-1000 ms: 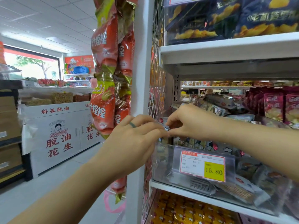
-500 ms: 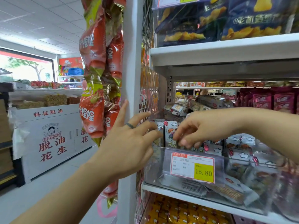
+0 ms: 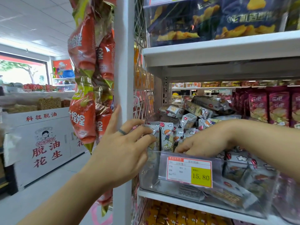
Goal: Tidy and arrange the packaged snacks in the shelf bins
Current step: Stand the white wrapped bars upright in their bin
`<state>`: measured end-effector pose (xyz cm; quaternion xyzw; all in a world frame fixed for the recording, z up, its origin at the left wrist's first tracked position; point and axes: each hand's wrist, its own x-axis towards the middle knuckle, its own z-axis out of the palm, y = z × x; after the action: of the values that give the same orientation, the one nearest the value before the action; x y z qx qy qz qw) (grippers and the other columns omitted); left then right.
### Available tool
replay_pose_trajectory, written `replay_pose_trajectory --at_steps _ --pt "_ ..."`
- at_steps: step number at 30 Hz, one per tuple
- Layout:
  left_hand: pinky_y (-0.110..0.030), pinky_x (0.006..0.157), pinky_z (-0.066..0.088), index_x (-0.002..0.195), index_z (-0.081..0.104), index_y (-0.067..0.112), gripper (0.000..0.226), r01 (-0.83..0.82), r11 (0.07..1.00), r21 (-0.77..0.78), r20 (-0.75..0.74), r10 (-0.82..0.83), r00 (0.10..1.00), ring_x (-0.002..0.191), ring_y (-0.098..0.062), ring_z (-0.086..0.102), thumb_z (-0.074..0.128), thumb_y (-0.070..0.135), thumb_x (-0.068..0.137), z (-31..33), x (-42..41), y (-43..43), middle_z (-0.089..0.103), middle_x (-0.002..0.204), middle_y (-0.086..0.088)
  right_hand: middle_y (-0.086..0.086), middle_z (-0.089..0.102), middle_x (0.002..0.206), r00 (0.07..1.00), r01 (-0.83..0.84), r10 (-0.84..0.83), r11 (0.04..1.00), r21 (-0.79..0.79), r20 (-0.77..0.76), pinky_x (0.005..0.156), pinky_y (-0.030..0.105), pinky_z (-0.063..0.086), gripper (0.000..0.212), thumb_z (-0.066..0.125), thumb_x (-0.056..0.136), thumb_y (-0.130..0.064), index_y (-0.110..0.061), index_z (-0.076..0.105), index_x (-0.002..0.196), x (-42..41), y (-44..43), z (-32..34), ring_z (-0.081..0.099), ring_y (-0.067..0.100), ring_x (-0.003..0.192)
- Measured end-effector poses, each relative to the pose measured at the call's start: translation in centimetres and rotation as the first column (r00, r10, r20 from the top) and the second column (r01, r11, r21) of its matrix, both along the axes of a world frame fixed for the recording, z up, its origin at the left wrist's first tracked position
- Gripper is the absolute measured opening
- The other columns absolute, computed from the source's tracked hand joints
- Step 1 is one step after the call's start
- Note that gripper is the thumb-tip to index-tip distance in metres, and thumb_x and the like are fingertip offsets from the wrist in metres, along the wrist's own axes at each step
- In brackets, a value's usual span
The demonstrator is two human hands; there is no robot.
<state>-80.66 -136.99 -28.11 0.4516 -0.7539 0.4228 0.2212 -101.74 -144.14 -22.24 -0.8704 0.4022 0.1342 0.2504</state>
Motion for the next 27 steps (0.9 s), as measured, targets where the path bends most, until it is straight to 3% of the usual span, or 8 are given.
replay_pose_trajectory --at_steps 4,6,9,11,14,16,19,27 --pt "-0.064 0.111 0.01 0.101 0.069 0.024 0.034 -0.007 1.0 -0.002 0.0 0.007 1.0 0.112 -0.021 0.056 0.041 0.029 0.083 0.0 0.0 0.0 0.067 0.105 0.008 0.006 0.067 0.113 0.983 0.068 -0.056 0.996 -0.063 0.176 0.091 0.036 0.048 0.021 0.056 0.089 -0.047 -0.028 0.062 0.095 -0.5 -0.8 -0.8 0.063 0.024 0.103" --pt "-0.064 0.111 0.01 0.101 0.069 0.024 0.033 -0.006 1.0 0.0 0.001 0.006 1.0 0.112 -0.021 0.056 0.042 0.029 0.082 -0.1 0.0 0.0 0.067 0.104 0.008 0.012 0.062 0.125 0.958 0.086 -0.076 0.996 -0.022 0.275 0.097 0.042 0.045 0.033 0.058 0.083 -0.056 -0.027 0.064 0.099 -0.5 -0.7 -1.1 0.058 0.023 0.098" --pt "-0.064 0.112 0.009 0.101 0.069 0.024 0.033 -0.004 1.0 -0.005 0.003 0.004 1.0 0.112 -0.021 0.055 0.042 0.029 0.082 -0.1 0.0 0.0 0.067 0.104 0.008 0.001 0.058 0.132 0.956 0.033 -0.017 0.998 -0.049 0.293 0.102 0.036 0.04 0.053 0.053 0.085 -0.061 -0.027 0.058 0.125 -0.5 -0.4 -1.3 0.055 0.02 0.117" --pt "-0.063 0.112 0.009 0.101 0.069 0.023 0.033 0.001 1.0 -0.008 0.003 -0.001 1.0 0.112 -0.021 0.054 0.042 0.028 0.082 0.0 0.0 0.0 0.067 0.104 0.008 -0.015 0.058 0.122 0.971 -0.054 0.061 0.998 -0.04 0.233 0.099 0.022 0.04 0.042 0.053 0.087 -0.059 -0.034 0.055 0.121 -0.4 0.2 -0.9 0.051 0.011 0.123" --pt "-0.064 0.112 0.009 0.101 0.069 0.024 0.033 -0.002 1.0 -0.012 0.007 0.002 1.0 0.111 -0.022 0.055 0.041 0.028 0.083 0.0 0.0 0.0 0.067 0.102 0.008 -0.026 0.056 0.097 0.993 -0.09 0.087 0.995 0.043 0.082 0.073 0.001 0.04 0.041 0.05 0.081 -0.061 -0.033 0.053 0.111 -0.2 1.0 0.3 0.057 -0.013 0.09" --pt "-0.064 0.112 0.01 0.1 0.069 0.024 0.034 -0.005 1.0 -0.011 0.007 0.005 1.0 0.111 -0.021 0.054 0.04 0.028 0.083 -0.1 0.0 0.0 0.067 0.098 0.01 -0.022 0.056 0.099 0.997 -0.065 0.067 0.996 0.064 -0.041 0.07 0.004 0.042 0.059 0.044 0.072 -0.063 -0.026 0.051 0.117 -0.1 1.4 0.9 0.056 -0.015 0.079" --pt "-0.063 0.112 0.009 0.101 0.069 0.024 0.034 -0.012 1.0 -0.007 0.007 0.012 1.0 0.111 -0.021 0.054 0.04 0.028 0.084 -0.2 0.0 0.0 0.067 0.095 0.011 -0.02 0.055 0.104 0.999 -0.026 0.027 0.999 0.026 -0.046 0.078 0.012 0.044 0.076 0.051 0.064 -0.063 -0.026 0.044 0.13 -0.2 1.6 1.2 0.055 -0.013 0.079" --pt "-0.064 0.111 0.011 0.101 0.069 0.024 0.035 -0.021 1.0 0.017 0.005 0.021 1.0 0.11 -0.023 0.058 0.038 0.027 0.084 -0.1 0.0 0.2 0.068 0.095 0.011 -0.013 0.062 0.108 0.996 -0.081 0.08 0.997 0.008 0.03 0.081 0.015 0.046 0.064 0.062 0.067 -0.054 -0.031 0.053 0.126 -1.1 1.5 2.0 0.061 -0.008 0.087"
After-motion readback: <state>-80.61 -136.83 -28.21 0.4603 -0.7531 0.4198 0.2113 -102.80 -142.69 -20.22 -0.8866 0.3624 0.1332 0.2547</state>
